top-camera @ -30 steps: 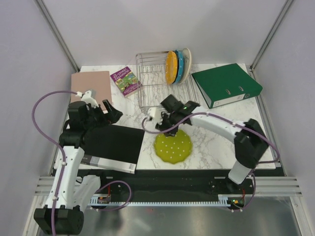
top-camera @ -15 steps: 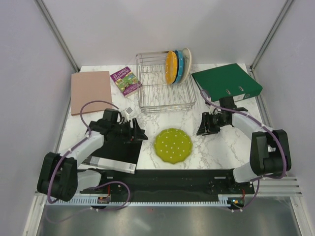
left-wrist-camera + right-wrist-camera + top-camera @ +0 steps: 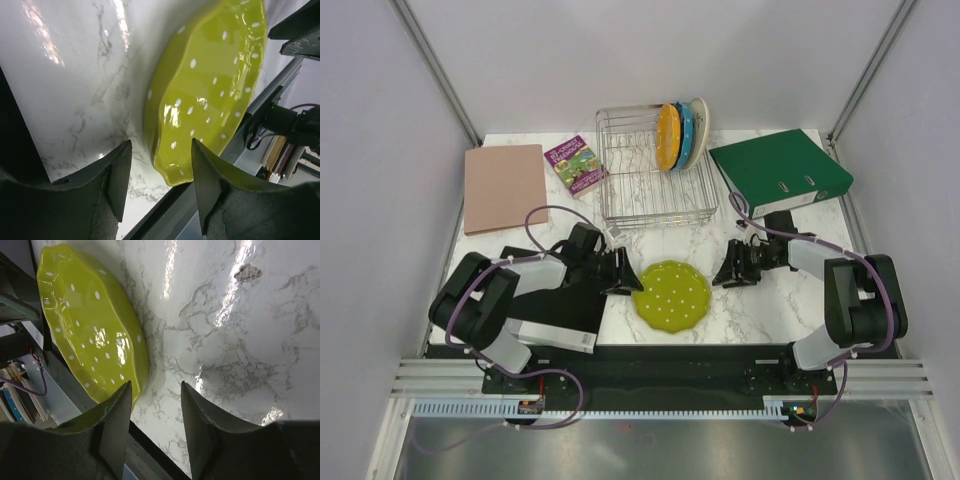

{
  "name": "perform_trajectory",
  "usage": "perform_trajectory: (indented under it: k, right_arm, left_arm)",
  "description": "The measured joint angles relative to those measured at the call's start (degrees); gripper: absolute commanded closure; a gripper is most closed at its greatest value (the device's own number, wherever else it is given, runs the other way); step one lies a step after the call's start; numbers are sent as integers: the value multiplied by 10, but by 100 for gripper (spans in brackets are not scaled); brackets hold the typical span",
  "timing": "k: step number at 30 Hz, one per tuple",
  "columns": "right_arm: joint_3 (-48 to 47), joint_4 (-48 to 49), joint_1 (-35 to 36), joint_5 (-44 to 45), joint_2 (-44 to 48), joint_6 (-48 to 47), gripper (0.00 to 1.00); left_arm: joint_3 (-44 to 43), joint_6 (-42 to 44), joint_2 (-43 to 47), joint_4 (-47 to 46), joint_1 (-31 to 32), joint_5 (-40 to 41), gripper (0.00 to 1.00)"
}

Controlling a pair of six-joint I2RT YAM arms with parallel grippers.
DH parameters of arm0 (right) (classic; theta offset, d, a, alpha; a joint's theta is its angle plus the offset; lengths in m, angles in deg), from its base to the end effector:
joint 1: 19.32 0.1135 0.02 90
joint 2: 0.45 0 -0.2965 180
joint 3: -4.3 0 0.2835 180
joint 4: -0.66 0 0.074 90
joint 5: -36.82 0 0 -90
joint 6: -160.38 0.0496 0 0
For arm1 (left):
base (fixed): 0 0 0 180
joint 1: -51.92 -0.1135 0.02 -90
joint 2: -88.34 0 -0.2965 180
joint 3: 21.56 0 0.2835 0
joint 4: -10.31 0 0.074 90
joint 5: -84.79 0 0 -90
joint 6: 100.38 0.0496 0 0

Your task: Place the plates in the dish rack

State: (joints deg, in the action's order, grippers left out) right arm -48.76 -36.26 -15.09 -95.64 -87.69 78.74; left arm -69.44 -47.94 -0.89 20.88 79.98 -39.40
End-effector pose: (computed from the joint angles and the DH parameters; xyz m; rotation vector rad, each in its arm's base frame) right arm 0.2729 0.0538 0.1458 -0.0771 2.7023 1.0909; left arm 0.2514 -0.1656 0.1321 0.0609 2.6674 -1.1819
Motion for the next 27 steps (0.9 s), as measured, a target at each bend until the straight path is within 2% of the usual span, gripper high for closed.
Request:
perform_trajectory:
  k: [4, 7, 9, 10, 12, 13, 15, 16, 23, 27]
  right_arm:
    - [0, 23, 0, -12, -40, 9, 49]
    - [1, 39, 4, -30, -56, 21, 49]
    - [2, 51, 12, -36, -59, 26, 49]
    - [3, 56, 17, -39, -60, 28, 48]
    - [3, 66, 31, -47, -65, 33, 48]
    - [3, 72, 37, -51, -68, 35, 49]
    - [3, 80, 43, -59, -76, 40, 48]
    - [3, 84, 46, -66, -81, 41, 49]
    - [3, 101, 47, -117, -117, 56, 49]
    - [2, 106, 50, -141, -136, 61, 55]
  left_arm:
    - [-10, -8, -13, -3, 2, 19, 41]
    - [-11, -8, -14, -11, 3, 29, 48]
    - [-11, -9, -19, -19, 7, 32, 58]
    - [-11, -11, -22, -22, 10, 32, 70]
    - [-7, -19, -27, -30, 19, 31, 76]
    - [-6, -21, -30, -33, 23, 32, 87]
    - [-3, -29, -32, -38, 33, 26, 91]
    - [-3, -29, -32, -42, 38, 26, 97]
    - [5, -38, -32, -58, 47, 25, 98]
    - [7, -44, -32, -64, 47, 25, 98]
